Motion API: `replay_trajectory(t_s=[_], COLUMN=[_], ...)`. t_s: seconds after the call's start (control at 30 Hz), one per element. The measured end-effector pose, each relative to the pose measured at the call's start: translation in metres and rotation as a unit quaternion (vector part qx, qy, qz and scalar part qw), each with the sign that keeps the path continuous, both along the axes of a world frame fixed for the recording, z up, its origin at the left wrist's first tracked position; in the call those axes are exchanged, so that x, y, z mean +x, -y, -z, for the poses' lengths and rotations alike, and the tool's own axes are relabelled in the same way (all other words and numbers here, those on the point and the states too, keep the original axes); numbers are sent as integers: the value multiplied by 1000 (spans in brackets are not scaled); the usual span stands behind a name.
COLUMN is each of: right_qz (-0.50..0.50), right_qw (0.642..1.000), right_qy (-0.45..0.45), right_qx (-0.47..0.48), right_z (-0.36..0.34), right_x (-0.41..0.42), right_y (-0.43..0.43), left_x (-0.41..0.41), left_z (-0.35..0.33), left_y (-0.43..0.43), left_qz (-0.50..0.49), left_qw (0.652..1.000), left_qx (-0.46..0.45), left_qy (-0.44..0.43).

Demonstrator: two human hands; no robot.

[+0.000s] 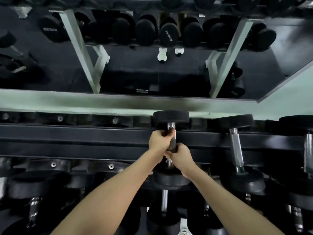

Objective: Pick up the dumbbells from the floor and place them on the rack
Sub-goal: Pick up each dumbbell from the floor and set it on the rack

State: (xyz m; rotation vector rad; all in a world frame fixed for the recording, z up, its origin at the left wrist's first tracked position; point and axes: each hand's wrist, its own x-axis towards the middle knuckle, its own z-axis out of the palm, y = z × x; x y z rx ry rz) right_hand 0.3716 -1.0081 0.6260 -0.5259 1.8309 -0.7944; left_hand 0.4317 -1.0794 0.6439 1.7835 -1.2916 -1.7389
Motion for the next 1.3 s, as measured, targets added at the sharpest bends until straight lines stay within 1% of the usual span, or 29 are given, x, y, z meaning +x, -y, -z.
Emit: replay_trajectory(t_s=[0.2, 0.3, 0.4, 0.53, 0.63, 0.7, 0.77, 0.83, 0.9, 1.0, 1.2, 1.3], right_qz=[1, -18, -45, -71, -88, -81, -74, -89, -118, -172, -283, -369], right_qw=[1000, 999, 995, 980, 960, 950, 952, 955, 954, 948, 935, 913], right_qy=[-12, -31, -85, -181, -265, -299, -288, -263, -244, -223, -170, -153], right_qx=[8, 20, 39, 43, 13, -34, -75, -100, -128, -150, -130, -85], right_z=[-3, -8, -19, -40, -58, -66, -73, -78, -80, -80, -67, -44], right_x=[2, 3, 4, 7, 11, 12, 12, 12, 13, 21, 61, 86], right_y=[-1, 0, 1, -13, -43, -72, -105, -143, -181, -238, -343, -389], left_x=[2, 2, 3, 15, 36, 54, 71, 85, 97, 117, 155, 179], left_z=[3, -2, -7, -16, -21, -22, -22, -23, -27, -37, -56, -44], left_y=[-1, -2, -3, -9, -32, -57, -90, -129, -170, -236, -381, -443], left_qz=[-9, -6, 14, 17, 1, -25, -66, -129, -196, -248, -279, -298], left_qw=[1000, 1000, 1000, 999, 998, 997, 995, 987, 974, 961, 955, 953], left_qx=[7, 15, 18, -23, -46, -55, -68, -89, -109, -121, -97, -51], left_qy=[-11, -13, -2, 29, 41, 46, 39, 12, -5, 3, 24, 31])
